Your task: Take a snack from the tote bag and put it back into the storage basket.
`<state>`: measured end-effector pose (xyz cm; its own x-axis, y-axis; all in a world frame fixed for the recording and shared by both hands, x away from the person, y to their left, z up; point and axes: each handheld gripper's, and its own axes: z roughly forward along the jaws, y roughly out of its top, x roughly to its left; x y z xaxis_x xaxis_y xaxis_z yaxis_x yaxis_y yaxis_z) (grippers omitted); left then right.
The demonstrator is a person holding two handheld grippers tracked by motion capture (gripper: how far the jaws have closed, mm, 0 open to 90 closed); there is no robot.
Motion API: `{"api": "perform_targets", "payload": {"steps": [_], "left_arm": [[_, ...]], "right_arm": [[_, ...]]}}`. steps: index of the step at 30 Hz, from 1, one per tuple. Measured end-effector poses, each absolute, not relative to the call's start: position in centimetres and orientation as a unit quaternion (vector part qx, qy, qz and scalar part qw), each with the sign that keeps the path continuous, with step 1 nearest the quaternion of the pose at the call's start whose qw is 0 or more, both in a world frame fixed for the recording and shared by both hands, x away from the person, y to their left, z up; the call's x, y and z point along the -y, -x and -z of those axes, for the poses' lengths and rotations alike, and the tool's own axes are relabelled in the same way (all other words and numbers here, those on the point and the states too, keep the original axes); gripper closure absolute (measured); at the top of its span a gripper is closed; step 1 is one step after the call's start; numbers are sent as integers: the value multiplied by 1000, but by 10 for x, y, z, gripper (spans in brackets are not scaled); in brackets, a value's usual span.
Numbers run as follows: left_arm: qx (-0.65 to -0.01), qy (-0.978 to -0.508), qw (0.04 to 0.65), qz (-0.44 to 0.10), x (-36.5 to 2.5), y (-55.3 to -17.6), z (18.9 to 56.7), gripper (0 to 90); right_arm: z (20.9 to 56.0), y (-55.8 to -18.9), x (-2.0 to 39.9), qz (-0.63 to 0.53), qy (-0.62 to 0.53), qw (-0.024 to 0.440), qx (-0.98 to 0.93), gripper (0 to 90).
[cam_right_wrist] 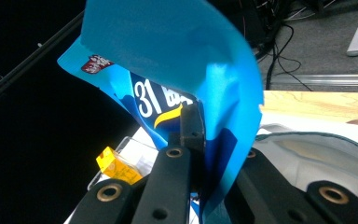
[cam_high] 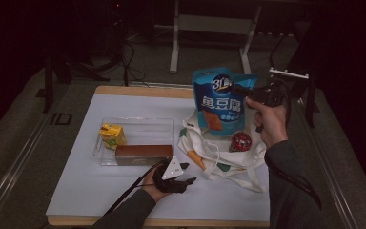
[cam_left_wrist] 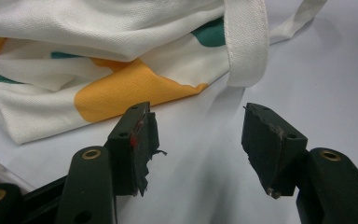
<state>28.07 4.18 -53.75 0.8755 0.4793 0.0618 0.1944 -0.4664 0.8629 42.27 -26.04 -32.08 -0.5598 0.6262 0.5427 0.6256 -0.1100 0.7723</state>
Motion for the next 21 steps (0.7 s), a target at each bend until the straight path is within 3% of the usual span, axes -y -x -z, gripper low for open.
{"api": "perform_targets", "payload": {"steps": [21], "left_arm": [[-197,-846,473,-152,-40,-280,538,409]], "right_arm": [[307,-418,247,-600,-451,-19,-661,892]]}}
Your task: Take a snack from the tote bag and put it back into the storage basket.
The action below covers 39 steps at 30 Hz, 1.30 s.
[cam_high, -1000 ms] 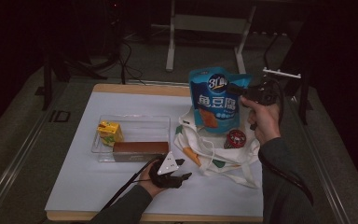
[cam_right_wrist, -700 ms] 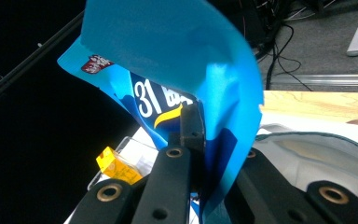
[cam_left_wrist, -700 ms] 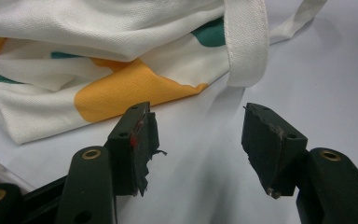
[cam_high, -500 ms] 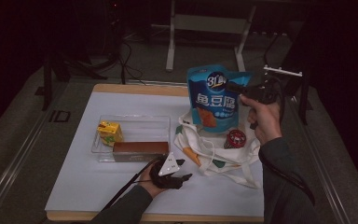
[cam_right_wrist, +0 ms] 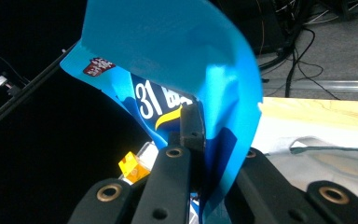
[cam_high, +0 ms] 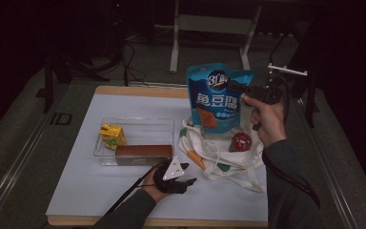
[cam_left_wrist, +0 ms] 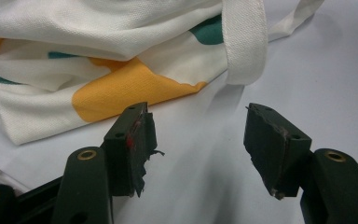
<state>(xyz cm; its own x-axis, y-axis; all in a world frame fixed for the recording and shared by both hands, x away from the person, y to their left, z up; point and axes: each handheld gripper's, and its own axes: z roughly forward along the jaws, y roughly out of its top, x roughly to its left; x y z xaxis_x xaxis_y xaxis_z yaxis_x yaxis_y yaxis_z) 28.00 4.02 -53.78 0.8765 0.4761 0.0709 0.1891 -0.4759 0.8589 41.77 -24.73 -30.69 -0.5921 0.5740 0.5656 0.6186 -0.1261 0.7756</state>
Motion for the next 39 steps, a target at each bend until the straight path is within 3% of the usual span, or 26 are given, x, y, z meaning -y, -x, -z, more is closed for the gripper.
{"api": "perform_targets", "payload": {"steps": [39], "left_arm": [[-193,-850,467,-148,-39,-281,538,401]], "right_arm": [[296,-419,203,619,421,54,661,891]]}}
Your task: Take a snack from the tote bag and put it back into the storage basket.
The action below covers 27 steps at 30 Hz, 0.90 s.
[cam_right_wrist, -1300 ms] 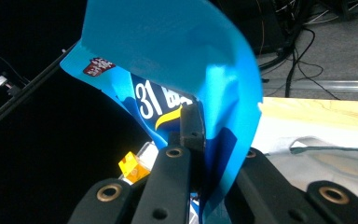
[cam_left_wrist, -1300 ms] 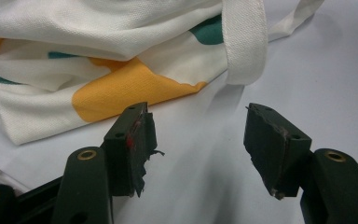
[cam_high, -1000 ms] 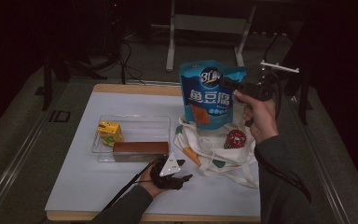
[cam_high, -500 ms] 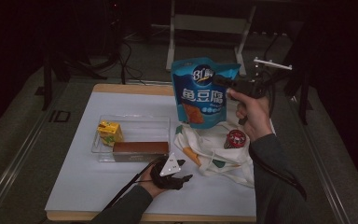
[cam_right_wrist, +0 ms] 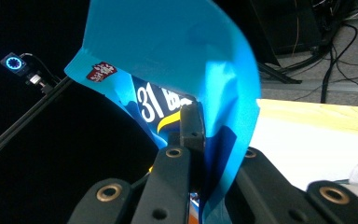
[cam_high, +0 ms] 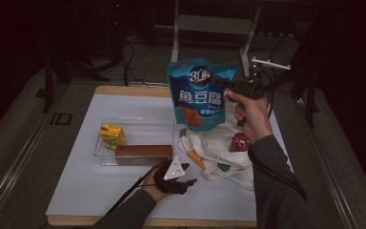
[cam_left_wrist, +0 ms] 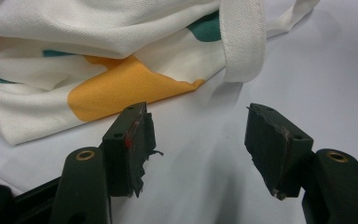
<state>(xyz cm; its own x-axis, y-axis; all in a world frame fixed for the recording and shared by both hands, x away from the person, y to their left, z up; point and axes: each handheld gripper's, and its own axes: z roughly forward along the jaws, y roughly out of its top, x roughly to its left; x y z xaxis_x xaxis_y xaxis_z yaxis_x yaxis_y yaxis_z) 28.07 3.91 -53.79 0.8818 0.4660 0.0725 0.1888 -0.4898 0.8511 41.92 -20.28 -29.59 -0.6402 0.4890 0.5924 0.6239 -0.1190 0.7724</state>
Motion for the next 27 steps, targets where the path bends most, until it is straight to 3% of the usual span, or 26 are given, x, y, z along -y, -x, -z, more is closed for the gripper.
{"api": "perform_targets", "payload": {"steps": [27], "left_arm": [[-193,-852,464,-149,-38,-281,538,399]], "right_arm": [[298,-420,171,619,404,78,669,889]]}}
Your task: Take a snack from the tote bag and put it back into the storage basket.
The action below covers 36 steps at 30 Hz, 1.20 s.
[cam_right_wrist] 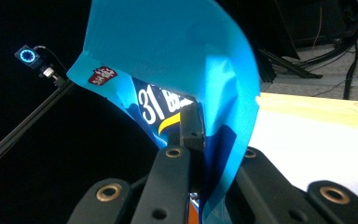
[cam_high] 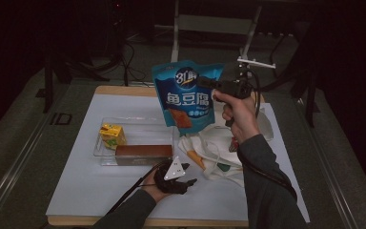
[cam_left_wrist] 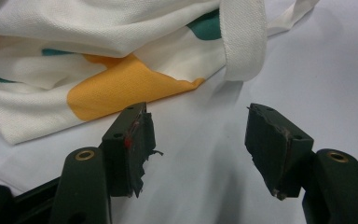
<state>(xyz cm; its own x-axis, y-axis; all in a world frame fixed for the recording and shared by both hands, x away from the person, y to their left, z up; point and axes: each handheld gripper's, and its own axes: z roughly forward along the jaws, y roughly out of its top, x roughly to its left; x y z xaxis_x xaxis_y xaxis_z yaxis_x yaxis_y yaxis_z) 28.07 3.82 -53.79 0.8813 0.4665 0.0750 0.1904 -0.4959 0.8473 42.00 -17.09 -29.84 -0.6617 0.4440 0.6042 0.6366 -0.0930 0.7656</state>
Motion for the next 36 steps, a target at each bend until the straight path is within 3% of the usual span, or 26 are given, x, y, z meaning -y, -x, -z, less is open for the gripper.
{"api": "perform_targets", "payload": {"steps": [36], "left_arm": [[-189,-853,462,-153,-37,-280,538,396]], "right_arm": [[310,-432,117,608,394,115,680,888]]}}
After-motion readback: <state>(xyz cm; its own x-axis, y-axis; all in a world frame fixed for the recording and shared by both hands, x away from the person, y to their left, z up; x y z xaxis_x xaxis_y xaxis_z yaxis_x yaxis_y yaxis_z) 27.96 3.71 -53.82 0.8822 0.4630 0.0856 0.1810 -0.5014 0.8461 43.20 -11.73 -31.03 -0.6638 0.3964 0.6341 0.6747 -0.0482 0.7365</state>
